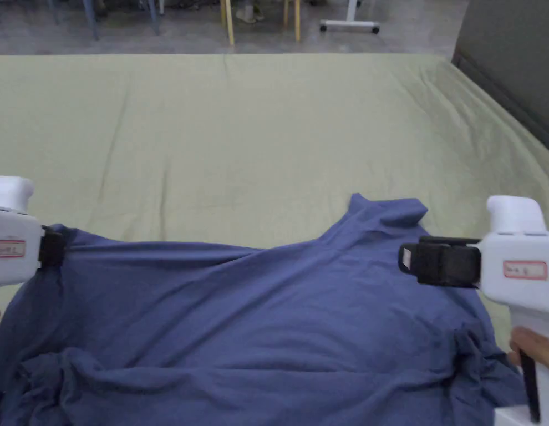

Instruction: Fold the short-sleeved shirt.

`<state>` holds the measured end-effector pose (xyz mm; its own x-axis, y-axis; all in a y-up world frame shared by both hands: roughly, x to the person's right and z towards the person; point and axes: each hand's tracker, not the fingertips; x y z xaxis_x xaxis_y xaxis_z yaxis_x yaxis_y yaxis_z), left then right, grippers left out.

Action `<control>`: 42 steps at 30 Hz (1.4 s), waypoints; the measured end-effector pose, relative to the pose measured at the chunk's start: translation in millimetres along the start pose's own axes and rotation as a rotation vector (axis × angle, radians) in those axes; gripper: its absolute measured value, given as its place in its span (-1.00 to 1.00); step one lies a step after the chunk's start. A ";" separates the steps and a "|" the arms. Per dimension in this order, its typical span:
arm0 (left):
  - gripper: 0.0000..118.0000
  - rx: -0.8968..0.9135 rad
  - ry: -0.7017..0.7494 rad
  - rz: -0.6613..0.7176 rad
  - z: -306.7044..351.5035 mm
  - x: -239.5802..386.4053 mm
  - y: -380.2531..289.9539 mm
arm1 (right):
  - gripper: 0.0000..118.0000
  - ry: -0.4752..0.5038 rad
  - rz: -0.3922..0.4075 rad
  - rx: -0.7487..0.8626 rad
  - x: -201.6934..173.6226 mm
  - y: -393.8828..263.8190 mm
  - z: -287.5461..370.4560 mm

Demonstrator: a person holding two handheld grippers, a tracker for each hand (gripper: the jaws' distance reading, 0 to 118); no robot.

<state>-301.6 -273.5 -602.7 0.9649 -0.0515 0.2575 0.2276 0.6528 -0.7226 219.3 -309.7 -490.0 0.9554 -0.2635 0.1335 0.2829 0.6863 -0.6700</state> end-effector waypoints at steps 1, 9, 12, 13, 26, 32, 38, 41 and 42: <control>-0.99 0.002 0.005 -0.004 0.9 1.5 -1.5 | 1.00 -0.004 -0.049 -0.031 13.5 8.7 -18.6; -0.99 -0.041 -0.010 0.058 -24.5 -2.4 -0.4 | 1.00 -0.257 -0.099 -0.408 57.8 62.7 -154.4; -0.99 -0.047 0.005 0.048 -30.9 0.7 4.5 | 0.23 -0.317 0.000 -0.481 49.2 56.1 -161.4; -0.99 -0.049 0.001 0.045 -31.7 1.6 5.2 | 0.11 -0.327 0.084 -0.431 48.8 55.2 -155.2; -0.99 -0.018 -0.004 -0.031 27.8 -0.9 -4.4 | -0.94 -0.205 0.203 -0.184 7.8 51.2 -41.3; -0.99 -0.001 0.026 -0.052 82.4 -12.5 -55.1 | -0.94 -0.142 0.220 -0.072 7.1 2.2 68.8; -0.99 -0.103 0.058 -0.076 94.4 -2.4 -125.9 | -0.94 -0.122 0.164 -0.097 23.4 -83.9 115.4; -0.99 -0.173 0.051 -0.073 80.5 2.7 -151.5 | -0.94 -0.134 0.116 -0.180 35.9 -122.3 110.9; -0.99 -0.187 0.065 -0.084 70.8 4.3 -156.2 | -0.94 -0.141 0.109 -0.197 39.2 -130.8 105.6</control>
<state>-342.2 -322.1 -443.3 0.9465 -0.1526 0.2844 0.3223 0.4929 -0.8082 228.7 -338.3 -320.0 0.9856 -0.0886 0.1443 0.1691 0.5567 -0.8133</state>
